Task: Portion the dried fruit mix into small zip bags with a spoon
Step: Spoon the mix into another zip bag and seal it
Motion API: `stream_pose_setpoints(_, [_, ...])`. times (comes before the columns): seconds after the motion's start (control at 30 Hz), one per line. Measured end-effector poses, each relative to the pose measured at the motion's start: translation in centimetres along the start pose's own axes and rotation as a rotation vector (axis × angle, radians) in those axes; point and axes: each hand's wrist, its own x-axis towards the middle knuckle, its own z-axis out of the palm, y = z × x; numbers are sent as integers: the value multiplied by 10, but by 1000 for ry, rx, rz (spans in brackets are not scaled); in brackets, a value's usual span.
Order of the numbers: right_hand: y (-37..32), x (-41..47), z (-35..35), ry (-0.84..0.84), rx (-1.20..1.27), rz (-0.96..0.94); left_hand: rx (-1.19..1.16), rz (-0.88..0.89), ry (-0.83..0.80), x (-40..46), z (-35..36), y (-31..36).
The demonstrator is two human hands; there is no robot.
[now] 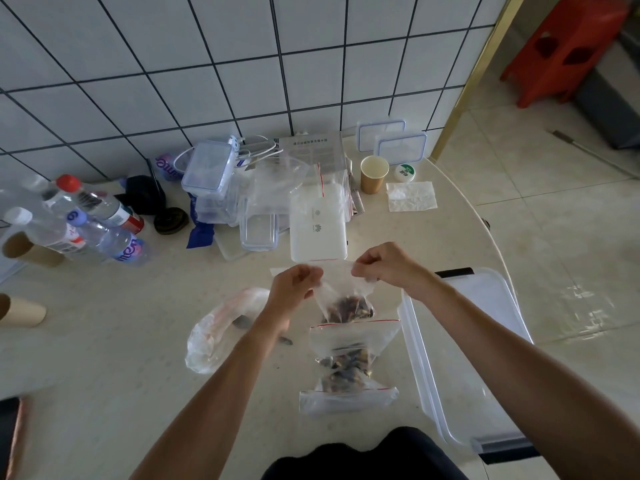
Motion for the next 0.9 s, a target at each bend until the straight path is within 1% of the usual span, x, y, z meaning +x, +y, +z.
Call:
stream_pose_setpoints(0.1, [-3, -23, -17, -41, -177, -79, 23, 65, -38, -19, -6, -1])
stream_pose_setpoints(0.2, [-3, -42, -26, -64, -303, -131, 22, 100, -85, -37, -7, -3])
stream_pose_setpoints(0.37, [-6, -52, -6, -100, -499, -207, 81, 142, -47, -50, 4, -4])
stream_pose_setpoints(0.53, [-18, -47, 20, -52, -497, -293, 83, 169, -5, -51, 10, 2])
stream_pose_setpoints(0.73, [-17, -41, 27, 12, -498, -291, 127, 208, 15, -50, 4, -1])
stream_pose_setpoints(0.9, [-20, -40, 32, 10, -455, -308, 128, 206, 29, -50, 7, 1])
